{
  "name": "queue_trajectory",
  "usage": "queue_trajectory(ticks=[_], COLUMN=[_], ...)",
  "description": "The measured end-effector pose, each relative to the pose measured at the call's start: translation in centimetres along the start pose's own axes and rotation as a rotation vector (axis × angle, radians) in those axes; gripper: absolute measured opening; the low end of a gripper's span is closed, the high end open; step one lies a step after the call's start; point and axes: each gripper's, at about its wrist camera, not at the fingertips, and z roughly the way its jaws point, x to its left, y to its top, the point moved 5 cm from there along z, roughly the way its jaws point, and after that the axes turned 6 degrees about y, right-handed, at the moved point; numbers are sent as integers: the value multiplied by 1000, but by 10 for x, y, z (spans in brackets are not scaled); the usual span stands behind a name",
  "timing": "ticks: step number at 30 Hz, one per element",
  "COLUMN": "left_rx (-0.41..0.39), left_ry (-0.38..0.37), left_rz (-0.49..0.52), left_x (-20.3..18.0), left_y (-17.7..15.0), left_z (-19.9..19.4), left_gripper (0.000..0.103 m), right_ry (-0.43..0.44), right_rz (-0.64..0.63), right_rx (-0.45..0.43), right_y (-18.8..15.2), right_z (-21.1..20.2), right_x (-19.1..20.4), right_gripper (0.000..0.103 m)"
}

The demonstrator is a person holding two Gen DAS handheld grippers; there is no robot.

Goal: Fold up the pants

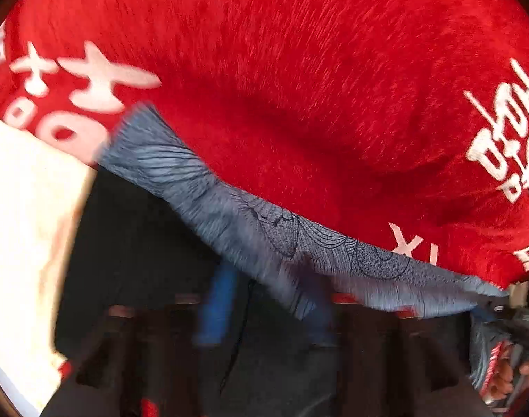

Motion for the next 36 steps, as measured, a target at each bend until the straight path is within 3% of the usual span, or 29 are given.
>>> queue_trajectory(ticks=[1, 4, 5, 7, 10, 14, 16, 20, 22, 25, 32, 36], left_rx=[-53, -62, -56, -31, -4, -41, -36, -7, -8, 1, 57, 98], left_ry=[49, 61, 65, 105, 170, 263, 283, 256, 249, 219, 173, 136], left_rz=[18, 65, 74, 115, 122, 140, 130, 109, 137, 174, 278, 321], left_x=[1, 0, 0, -5, -11, -23, -26, -31, -40, -55, -98, -120], left_y=[-1, -7, -8, -10, -7, 7, 13, 13, 5, -19, -89, -123], left_z=[-15, -26, -24, -9, 23, 48, 51, 39, 25, 2, -23, -28], left_gripper=[88, 87, 88, 87, 88, 88, 88, 88, 88, 88, 88, 88], right_ry=[-8, -60, -73, -109, -181, -291, -269, -169, -163, -180, -245, -324], right_rz=[-22, -114, -145, -231, -296, -360, -341, -222, -237, -262, -187, -164], right_rx=[-7, -9, 4, 27, 75, 46, 14, -16, -29, -45, -49, -83], right_y=[-2, -19, -24, -32, -31, -13, -3, 2, -4, -19, -62, -96], right_z=[-4, -15, -13, -2, 30, 64, 65, 50, 34, 9, -48, -72], right_x=[9, 37, 44, 62, 66, 59, 55, 54, 58, 56, 9, -14], right_gripper=[61, 64, 62, 39, 36, 33, 33, 36, 50, 62, 63, 63])
